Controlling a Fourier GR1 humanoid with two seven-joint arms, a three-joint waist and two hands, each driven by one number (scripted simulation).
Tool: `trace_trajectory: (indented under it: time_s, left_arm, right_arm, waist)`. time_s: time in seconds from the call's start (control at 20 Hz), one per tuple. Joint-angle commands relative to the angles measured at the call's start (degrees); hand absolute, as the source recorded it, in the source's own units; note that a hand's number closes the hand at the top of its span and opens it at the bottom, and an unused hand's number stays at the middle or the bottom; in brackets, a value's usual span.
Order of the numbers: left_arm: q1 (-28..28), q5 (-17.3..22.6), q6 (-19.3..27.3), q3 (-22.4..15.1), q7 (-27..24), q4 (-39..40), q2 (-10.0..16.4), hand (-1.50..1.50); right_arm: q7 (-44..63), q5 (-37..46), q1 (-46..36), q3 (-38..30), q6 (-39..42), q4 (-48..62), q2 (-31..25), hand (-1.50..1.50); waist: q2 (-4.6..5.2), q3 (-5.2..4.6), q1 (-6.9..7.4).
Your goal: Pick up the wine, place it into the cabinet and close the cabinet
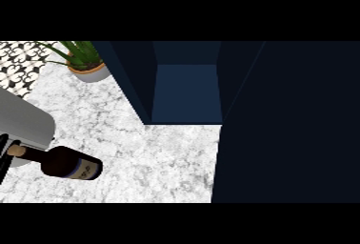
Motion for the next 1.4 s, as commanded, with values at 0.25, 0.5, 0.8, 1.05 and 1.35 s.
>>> trace_trajectory:
  time_s: [0.25,0.5,0.8,1.05,1.35]
  left_arm:
    - [-4.2,-2.4,-3.5,3.7,-8.0,12.1,1.3,-1.5]
    - [-6.8,-1.4,-3.4,5.3,-7.5,15.9,3.3,-1.5]
    - [-4.6,-9.2,-5.6,0.9,-15.8,20.9,-1.9,-1.5]
    - [-5.9,-9.9,-10.4,3.2,-22.3,29.5,1.4,-1.5]
    - [-7.9,-9.9,-10.4,1.9,-22.1,32.3,1.2,-1.5]
  right_arm:
    - [0.6,-5.2,0.6,-2.1,1.3,-4.6,0.1,-1.5]
    - [2.8,-8.9,2.6,-5.8,1.7,-8.5,-0.6,-1.5]
    - [5.1,0.0,-1.1,2.3,-1.6,-6.9,2.3,-1.5]
    - [0.8,-1.9,1.8,0.1,1.0,-5.6,1.7,-1.5]
    - [1.3,-6.8,2.6,-4.0,2.5,-5.7,0.6,-1.5]
  waist:
    - [0.08,0.03,-0.09]
    - [0.03,0.05,-0.37]
    - [0.05,-0.01,-0.14]
    - [0.07,0.01,-0.15]
    - [0.07,0.05,-0.23]
